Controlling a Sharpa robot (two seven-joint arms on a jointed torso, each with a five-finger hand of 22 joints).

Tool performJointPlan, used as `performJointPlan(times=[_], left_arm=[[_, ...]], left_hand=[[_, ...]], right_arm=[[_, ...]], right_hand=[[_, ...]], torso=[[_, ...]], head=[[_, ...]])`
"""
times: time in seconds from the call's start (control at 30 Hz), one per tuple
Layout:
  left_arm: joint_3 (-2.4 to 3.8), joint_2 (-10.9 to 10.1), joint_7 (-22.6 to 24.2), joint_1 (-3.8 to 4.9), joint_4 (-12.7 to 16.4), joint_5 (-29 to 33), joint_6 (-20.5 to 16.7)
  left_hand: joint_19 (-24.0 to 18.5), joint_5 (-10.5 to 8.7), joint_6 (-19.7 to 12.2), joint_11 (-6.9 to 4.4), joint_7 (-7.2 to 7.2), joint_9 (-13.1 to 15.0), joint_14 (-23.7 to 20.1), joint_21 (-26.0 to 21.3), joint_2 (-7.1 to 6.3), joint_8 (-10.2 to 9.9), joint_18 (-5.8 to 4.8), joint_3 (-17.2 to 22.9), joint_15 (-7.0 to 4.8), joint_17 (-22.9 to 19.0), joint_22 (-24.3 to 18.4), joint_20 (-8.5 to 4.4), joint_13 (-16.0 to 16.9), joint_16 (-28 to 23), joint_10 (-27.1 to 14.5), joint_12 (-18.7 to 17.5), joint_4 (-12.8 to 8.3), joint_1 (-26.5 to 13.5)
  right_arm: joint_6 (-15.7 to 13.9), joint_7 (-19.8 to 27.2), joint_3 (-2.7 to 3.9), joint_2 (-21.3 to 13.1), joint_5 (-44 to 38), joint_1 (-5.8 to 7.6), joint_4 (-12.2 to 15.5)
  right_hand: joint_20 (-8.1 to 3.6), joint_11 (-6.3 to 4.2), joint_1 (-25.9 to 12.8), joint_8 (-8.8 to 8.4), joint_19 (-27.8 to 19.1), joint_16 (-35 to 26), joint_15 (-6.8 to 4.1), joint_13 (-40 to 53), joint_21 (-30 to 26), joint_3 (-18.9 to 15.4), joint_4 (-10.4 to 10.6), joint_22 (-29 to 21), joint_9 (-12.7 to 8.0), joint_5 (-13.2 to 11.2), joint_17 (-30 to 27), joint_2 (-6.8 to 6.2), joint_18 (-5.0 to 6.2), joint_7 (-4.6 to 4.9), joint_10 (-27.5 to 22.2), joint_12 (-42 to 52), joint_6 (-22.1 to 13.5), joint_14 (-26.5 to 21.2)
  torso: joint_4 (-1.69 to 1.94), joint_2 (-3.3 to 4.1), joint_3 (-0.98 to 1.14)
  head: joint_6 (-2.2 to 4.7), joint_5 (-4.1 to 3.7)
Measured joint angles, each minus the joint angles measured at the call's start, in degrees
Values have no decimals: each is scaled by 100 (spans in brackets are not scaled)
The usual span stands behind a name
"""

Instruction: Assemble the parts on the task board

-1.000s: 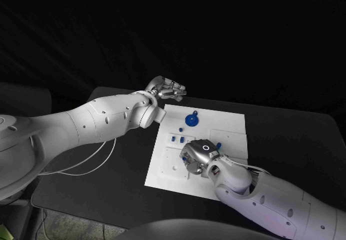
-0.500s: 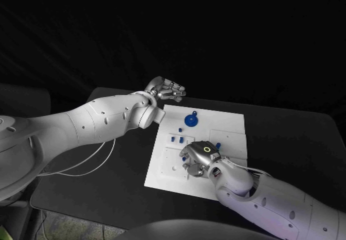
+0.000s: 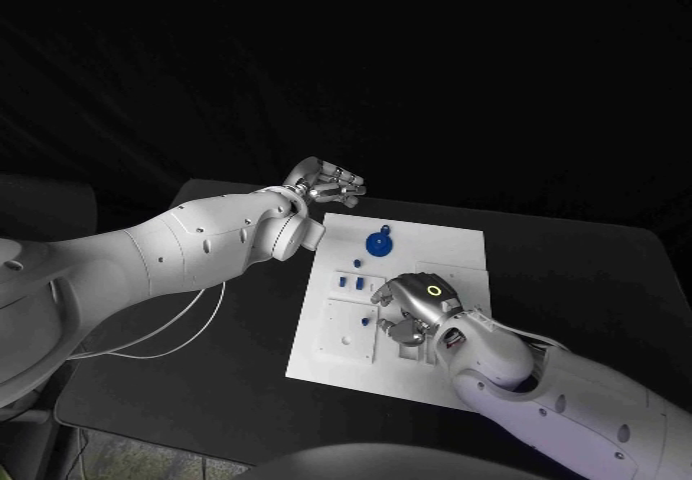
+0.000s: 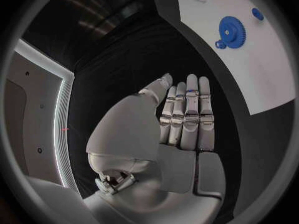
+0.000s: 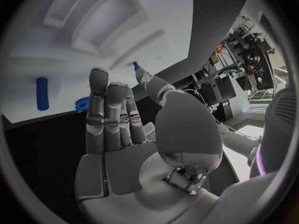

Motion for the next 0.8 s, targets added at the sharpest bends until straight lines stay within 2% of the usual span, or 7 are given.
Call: performJointPlan(times=[0.2, 0.33, 0.47, 0.6, 0.67, 0.7, 0.8], left_arm=[[-1, -22, -2, 0, -36, 1, 4], [-1, -28, -2, 0, -57, 3, 4], [-1, -16, -2, 0, -73, 14, 6], [-1, -1, 2, 0, -74, 29, 13], [-1, 4, 5, 0, -74, 34, 18], [-1, 5, 6, 0, -74, 37, 21], [-1, 5, 8, 0, -76, 43, 27]], left_hand=[[0, 0, 0, 0, 0, 0, 0, 0, 0, 0, 0, 0, 0, 0, -2, 0, 0, 0, 0, 0, 0, 0], [16, 0, 0, 0, 0, 0, 0, 0, 0, 0, -1, -19, 0, 0, -43, 16, 0, 0, 0, 0, 19, 0], [21, 0, 0, 0, 0, 0, 0, 0, 0, 0, -1, -19, 0, 0, -44, 21, 0, 0, 0, 0, 19, 0], [21, 0, 0, 0, 0, 0, 0, 0, 0, 0, -1, -19, 0, 1, -44, 21, 0, 0, 0, 0, 19, 0], [21, 0, 0, 0, 0, 0, 0, 0, 0, 0, -1, -19, 0, 1, -44, 21, 0, 0, 0, 0, 19, 0], [21, 0, 0, 0, 0, 0, -3, 0, 0, 0, 0, -8, 3, 1, -49, 21, 0, 0, 0, 0, 30, 0], [21, 0, 0, 0, 0, 0, -22, 0, 0, 0, -1, -2, 22, 1, -62, 21, 0, 0, 0, 0, 35, 0]], right_arm=[[34, 37, 540, -406, 360, 20, 149], [87, 81, 754, -632, 494, 57, 273], [180, 111, 846, -783, 555, 103, 256], [314, 121, 871, -851, 583, 114, 155], [393, 122, 875, -862, 592, 115, 108], [454, 123, 878, -864, 597, 117, 73], [619, 126, 883, -855, 604, 119, -8]], right_hand=[[0, -9, 8, 0, 0, 0, 0, 0, 40, 60, 3, 0, 0, 0, 0, 8, -2, 21, 57, 0, 63, 0], [0, -9, 23, 0, 0, 0, 0, -1, 40, 48, 15, 0, 0, 0, 0, 24, -2, 21, 57, 0, 63, 0], [0, 6, 23, 0, 0, 0, 0, -1, 40, -87, 82, -25, 0, 0, 0, 23, -4, 20, 42, 1, 62, 0], [0, 96, 15, 0, 0, 0, 44, -7, -70, -364, 108, -89, -16, 0, -2, -75, -5, -62, -352, 1, -51, -45], [56, 161, 87, 0, 15, 0, 81, -6, -164, -673, 118, -145, -16, 0, -9, -70, 6, -74, -606, 1, -152, -84], [71, 192, 106, 0, 30, 0, 97, -8, -188, -819, 126, -167, -16, 0, -9, -59, 73, -93, -709, 1, -190, -100], [115, 232, 224, 0, 11, 0, 119, -9, -229, -1097, 199, -219, -16, -23, -19, -32, 150, -132, -840, 1, -279, -123]], torso=[[-5, -9, -3], [-16, -16, -6], [-29, -20, -8], [-35, -20, -8], [-34, -20, -7], [-33, -20, -4], [-26, -19, -3]], head=[[52, -51], [87, -94], [121, -137], [135, -156], [136, -162], [136, -163], [125, -164]])
